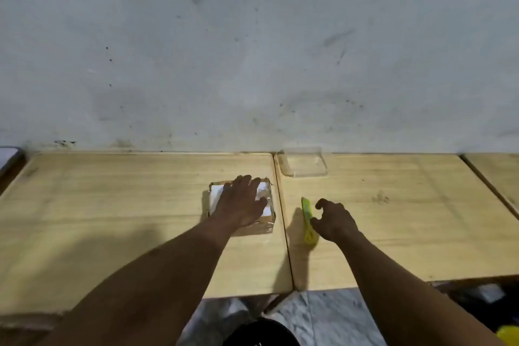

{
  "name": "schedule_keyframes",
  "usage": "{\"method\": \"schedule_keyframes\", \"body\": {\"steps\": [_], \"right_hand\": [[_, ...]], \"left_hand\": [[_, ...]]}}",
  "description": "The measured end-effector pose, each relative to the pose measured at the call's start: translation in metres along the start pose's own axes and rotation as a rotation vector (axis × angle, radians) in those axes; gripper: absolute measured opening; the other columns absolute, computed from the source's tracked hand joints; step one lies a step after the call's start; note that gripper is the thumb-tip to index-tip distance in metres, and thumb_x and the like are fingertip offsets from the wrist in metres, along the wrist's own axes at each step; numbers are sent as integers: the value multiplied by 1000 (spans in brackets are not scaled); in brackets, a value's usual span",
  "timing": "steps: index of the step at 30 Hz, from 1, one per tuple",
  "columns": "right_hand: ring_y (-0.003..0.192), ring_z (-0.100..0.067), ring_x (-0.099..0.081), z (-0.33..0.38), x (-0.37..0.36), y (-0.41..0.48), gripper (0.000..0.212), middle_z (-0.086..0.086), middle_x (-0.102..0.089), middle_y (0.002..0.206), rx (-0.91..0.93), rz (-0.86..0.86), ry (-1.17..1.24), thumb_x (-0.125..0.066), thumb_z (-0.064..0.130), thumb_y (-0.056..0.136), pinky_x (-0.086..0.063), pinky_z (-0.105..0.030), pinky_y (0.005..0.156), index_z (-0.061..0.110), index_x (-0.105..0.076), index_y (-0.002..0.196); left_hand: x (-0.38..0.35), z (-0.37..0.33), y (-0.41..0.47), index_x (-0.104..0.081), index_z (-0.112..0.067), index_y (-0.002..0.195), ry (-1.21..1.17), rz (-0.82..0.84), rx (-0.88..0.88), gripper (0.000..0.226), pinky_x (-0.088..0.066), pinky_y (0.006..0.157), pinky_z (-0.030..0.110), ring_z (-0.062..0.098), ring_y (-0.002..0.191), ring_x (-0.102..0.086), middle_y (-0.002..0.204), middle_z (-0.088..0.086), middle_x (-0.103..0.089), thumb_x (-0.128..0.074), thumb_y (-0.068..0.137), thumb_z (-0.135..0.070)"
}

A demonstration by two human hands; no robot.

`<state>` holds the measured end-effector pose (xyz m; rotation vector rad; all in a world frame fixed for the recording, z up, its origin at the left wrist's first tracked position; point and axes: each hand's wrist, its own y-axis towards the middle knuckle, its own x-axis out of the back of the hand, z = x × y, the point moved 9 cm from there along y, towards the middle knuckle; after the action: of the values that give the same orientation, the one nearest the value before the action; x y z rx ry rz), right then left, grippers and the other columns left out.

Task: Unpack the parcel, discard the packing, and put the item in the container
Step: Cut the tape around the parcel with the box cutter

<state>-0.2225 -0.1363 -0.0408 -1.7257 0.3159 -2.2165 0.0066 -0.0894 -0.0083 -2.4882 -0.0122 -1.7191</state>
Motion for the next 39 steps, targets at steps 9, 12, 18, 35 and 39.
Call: {"method": "schedule_keyframes", "body": {"steps": [9,12,18,35,39], "right_hand": [[103,-34,-64,-5,-43,35,57,-13,-59,115,-84,62,23,-68,29,82,-47,-34,73,20,-45,133],[100,-33,-64,-7,-51,39,60,-12,-59,113,-110,83,41,-69,20,77,-52,-36,75,21,-46,132],[103,-33,-63,-16,-59,47,63,-12,-58,111,-181,70,212,-70,11,76,-51,-34,77,18,-49,135],[63,-23,-64,35,-13,43,28,-17,-72,82,106,116,604,-56,23,98,-52,-33,61,3,-71,85],[44,-23,-49,56,-11,26,22,-14,-60,65,158,195,770,-49,12,98,-42,-29,40,16,-63,114]], "left_hand": [[-59,28,16,-6,-22,156,156,11,-10,71,-1,120,51,21,151,8,165,3,1,-6,96,-59],[-64,31,17,-3,-23,156,142,0,-15,73,3,120,51,20,150,13,165,1,5,-1,93,-60],[-63,34,18,-5,-24,156,118,-24,-14,66,6,120,49,18,150,13,164,0,5,-12,99,-57],[-60,33,30,-7,-21,156,103,-17,6,65,2,120,52,22,151,11,165,5,1,-15,101,-55],[-60,32,31,-6,-21,156,110,-19,12,66,2,120,52,23,150,11,165,4,1,-14,100,-55]]}}
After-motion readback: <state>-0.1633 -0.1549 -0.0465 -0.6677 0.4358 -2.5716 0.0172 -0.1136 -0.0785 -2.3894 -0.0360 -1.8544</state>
